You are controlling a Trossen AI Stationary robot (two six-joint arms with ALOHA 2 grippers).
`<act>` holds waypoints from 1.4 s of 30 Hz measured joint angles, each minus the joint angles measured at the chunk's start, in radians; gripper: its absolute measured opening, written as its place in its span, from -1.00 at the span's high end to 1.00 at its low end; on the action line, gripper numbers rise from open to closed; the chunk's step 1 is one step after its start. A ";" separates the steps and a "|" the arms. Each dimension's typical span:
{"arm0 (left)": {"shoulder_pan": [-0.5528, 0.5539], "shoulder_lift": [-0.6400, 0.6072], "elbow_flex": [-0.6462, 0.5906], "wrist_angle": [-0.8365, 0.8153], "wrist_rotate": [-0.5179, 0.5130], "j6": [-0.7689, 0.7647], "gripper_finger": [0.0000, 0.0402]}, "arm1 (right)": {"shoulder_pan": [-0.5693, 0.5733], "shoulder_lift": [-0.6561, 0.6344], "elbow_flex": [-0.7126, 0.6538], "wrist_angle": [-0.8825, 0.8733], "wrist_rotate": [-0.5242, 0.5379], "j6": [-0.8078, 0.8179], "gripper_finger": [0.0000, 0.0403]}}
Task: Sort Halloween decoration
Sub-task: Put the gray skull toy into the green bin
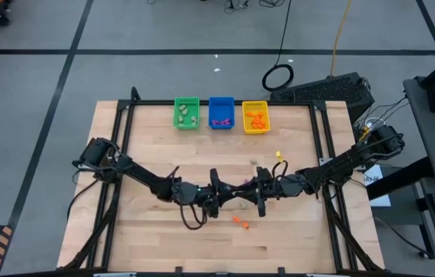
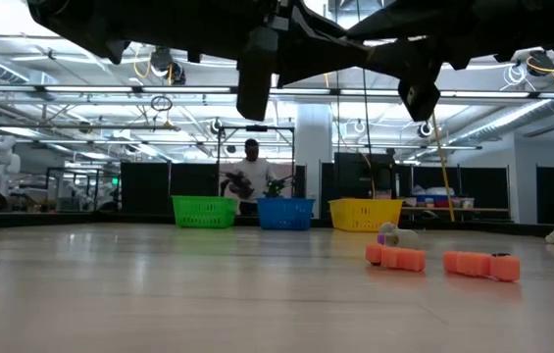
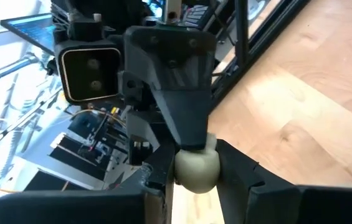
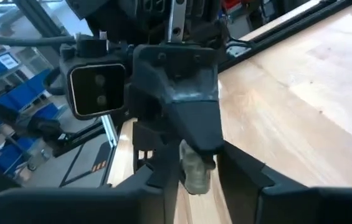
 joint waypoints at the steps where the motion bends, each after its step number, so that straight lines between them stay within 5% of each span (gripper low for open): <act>1: -0.002 0.000 0.000 0.002 -0.004 0.001 0.60 | 0.000 0.000 0.000 0.000 0.002 0.000 0.50; 15: -0.012 0.002 -0.002 -0.002 -0.016 0.000 0.59 | 0.001 -0.050 0.002 -0.045 0.012 -0.046 -0.06; 30: -0.012 -0.024 -0.001 0.001 -0.330 0.332 0.59 | 0.026 -0.185 0.001 -0.340 0.008 -0.053 -0.10; 38: 0.109 -0.165 -0.001 -0.014 -0.337 0.438 0.59 | 0.026 -0.184 0.001 -0.371 -0.005 -0.052 -0.10; 42: 0.214 -0.277 -0.001 -0.151 -0.278 0.392 0.59 | 0.026 -0.185 0.001 -0.373 -0.017 -0.053 -0.10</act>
